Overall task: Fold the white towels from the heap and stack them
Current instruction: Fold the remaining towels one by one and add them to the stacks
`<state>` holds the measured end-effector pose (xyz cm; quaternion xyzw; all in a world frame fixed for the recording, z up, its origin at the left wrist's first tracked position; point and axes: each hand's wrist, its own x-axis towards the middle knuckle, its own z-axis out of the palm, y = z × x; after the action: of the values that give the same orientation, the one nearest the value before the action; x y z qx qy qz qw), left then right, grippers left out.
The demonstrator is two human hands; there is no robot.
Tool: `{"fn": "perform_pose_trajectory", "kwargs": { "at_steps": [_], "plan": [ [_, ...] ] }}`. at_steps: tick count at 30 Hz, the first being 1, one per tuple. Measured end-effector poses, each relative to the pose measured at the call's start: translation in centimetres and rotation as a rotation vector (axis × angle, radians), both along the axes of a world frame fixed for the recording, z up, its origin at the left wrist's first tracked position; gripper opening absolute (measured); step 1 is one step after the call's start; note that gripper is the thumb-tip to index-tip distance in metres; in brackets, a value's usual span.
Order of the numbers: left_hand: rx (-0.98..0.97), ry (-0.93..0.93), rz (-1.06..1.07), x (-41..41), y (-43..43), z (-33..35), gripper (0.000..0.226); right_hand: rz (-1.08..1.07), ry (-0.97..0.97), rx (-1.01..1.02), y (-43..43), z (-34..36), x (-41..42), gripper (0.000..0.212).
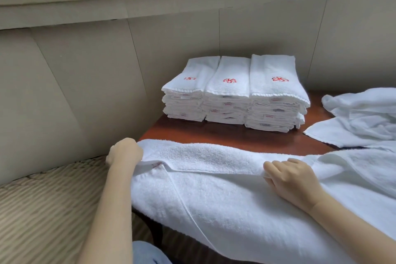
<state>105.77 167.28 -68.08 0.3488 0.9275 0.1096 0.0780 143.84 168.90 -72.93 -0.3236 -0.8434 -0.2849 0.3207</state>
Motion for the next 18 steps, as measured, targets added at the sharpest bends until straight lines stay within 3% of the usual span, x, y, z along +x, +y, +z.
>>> {"fn": "perform_pose_trajectory", "kwargs": {
  "at_steps": [2, 6, 9, 11, 14, 17, 18],
  "plan": [
    [0.029, -0.048, -0.046, 0.0, 0.2, 0.3, 0.016, -0.083, -0.030, -0.038, -0.2, -0.1, 0.3, 0.027],
    [0.351, -0.131, -0.026, 0.0, 0.2, -0.2, 0.023, -0.143, -0.025, -0.111, -0.4, -0.4, 1.1, 0.019],
    [0.169, -0.254, 0.028, 0.5, 0.1, -1.3, 0.056, -0.159, 0.000, -0.122, -0.4, -0.5, 2.0, 0.017],
    [0.143, -0.317, -0.025, 1.1, 0.4, -1.7, 0.065, -0.193, 0.016, -0.137, -0.1, -0.5, 2.7, 0.017],
    [0.318, -0.502, -0.164, 1.9, 1.6, -1.9, 0.059, -0.270, 0.060, -0.168, 0.8, -0.5, 3.8, 0.017],
    [0.710, -0.606, -0.276, 3.0, 2.7, -2.1, 0.024, -0.333, 0.077, -0.202, 1.9, -0.3, 4.6, 0.011],
    [0.812, -0.577, -0.277, 3.5, 3.0, -2.0, 0.023, -0.343, 0.067, -0.209, 2.3, -0.3, 4.7, 0.011]
  ]
}}
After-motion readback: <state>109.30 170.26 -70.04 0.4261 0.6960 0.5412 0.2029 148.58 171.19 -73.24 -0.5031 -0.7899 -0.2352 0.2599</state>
